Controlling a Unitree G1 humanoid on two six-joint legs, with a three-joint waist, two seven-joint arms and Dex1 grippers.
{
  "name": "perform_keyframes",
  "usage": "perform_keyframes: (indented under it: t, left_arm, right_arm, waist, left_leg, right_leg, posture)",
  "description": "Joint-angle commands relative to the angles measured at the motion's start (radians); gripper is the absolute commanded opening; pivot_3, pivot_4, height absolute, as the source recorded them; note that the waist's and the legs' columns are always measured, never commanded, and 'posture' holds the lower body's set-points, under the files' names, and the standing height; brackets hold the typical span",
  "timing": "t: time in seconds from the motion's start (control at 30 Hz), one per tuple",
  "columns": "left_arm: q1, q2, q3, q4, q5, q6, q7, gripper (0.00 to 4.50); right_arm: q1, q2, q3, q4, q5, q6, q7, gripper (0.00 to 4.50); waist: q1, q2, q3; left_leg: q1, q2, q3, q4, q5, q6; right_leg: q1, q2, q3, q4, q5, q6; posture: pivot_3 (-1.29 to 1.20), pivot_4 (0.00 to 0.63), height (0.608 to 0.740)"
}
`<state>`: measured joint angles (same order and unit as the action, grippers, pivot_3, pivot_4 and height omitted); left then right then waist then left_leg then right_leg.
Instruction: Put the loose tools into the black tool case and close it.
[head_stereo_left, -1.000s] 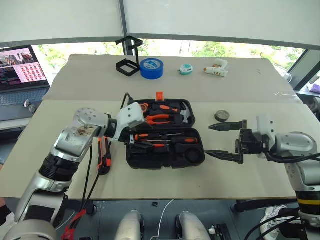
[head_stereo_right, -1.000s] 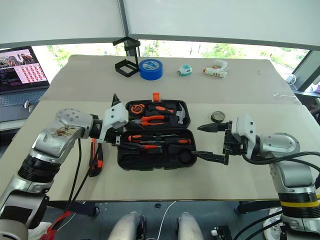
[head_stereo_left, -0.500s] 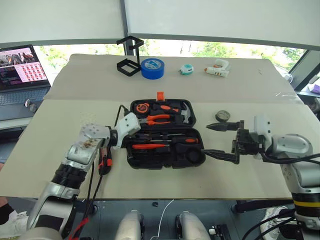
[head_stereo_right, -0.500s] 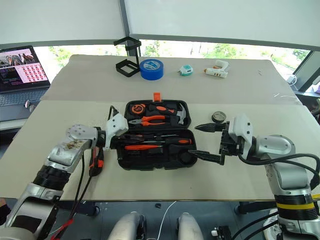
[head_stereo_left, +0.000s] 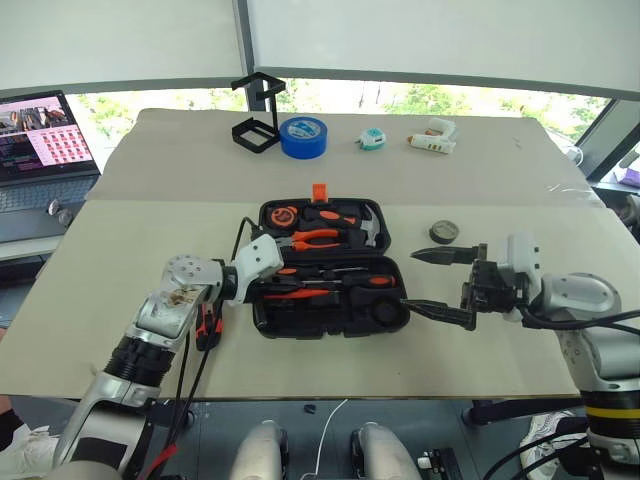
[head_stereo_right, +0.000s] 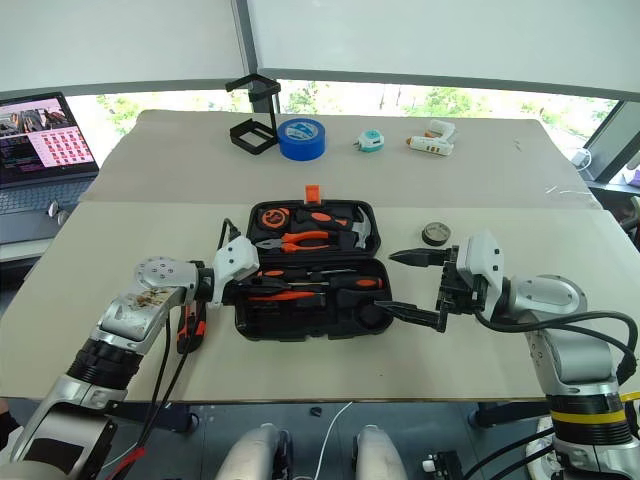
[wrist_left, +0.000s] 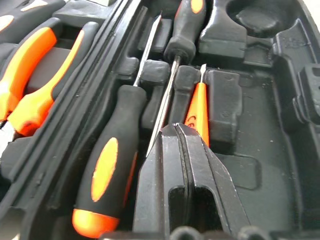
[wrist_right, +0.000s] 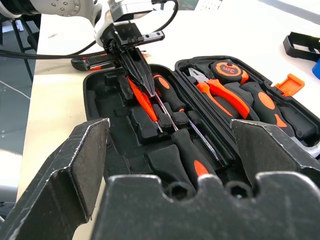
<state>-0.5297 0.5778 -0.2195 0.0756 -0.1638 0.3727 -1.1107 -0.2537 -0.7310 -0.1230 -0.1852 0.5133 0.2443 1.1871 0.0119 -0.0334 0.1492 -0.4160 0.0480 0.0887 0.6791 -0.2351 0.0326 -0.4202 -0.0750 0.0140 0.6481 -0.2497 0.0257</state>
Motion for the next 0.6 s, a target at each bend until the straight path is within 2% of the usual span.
perform_keyframes:
  t: [0.03, 0.43, 0.5, 0.57, 0.6]
  left_arm:
    - [0.022, 0.008, -0.022, -0.017, -0.001, 0.024, -0.014, 0.04]
    - [0.042, -0.012, -0.033, 0.009, 0.027, 0.09, 0.06, 0.04]
    - [0.068, -0.005, 0.012, -0.042, -0.022, 0.105, 0.057, 0.04]
    - [0.115, 0.003, 0.113, -0.123, -0.082, 0.112, 0.089, 0.04]
    - [0.147, 0.007, 0.175, -0.172, -0.121, 0.108, 0.098, 0.55]
  right_arm:
    - [0.0, 0.005, -0.021, -0.008, 0.013, -0.029, -0.004, 4.5]
    - [0.01, 0.014, -0.019, 0.007, 0.01, -0.048, 0.0, 4.5]
    - [0.02, 0.01, -0.028, 0.014, 0.012, -0.057, 0.006, 4.5]
    - [0.042, 0.003, -0.051, 0.038, 0.009, -0.09, 0.024, 4.5]
    - [0.055, -0.001, -0.065, 0.056, 0.005, -0.116, 0.037, 4.5]
  waist:
    - [0.0, 0.0, 0.0]
    - [0.0, 0.0, -0.001]
    - [0.0, 0.001, -0.001]
    - [-0.005, 0.001, -0.001]
    - [-0.007, 0.001, -0.001]
  left_leg:
    - [0.0, 0.0, 0.0, 0.0, 0.0, 0.0]
    - [0.003, 0.0, 0.0, 0.0, 0.0, 0.0]
    - [0.003, 0.0, 0.0, 0.0, 0.0, 0.0]
    - [0.003, 0.0, 0.0, 0.0, 0.0, 0.0]
    - [0.003, 0.001, 0.0, -0.001, 0.0, 0.0]
  right_leg:
    - [0.0, 0.0, 0.0, 0.0, 0.0, 0.0]
    - [0.003, 0.0, 0.0, 0.0, 0.0, 0.0]
    - [0.003, 0.0, 0.0, 0.0, 0.0, 0.0]
    - [0.003, 0.0, 0.0, 0.0, 0.0, 0.0]
    - [0.002, 0.0, 0.0, 0.0, 0.0, 0.0]
  posture:
    - [0.0, 0.15, 0.74]
    - [0.0, 0.15, 0.74]
    - [0.0, 0.15, 0.74]
    - [0.0, 0.15, 0.74]
    - [0.0, 0.15, 0.74]
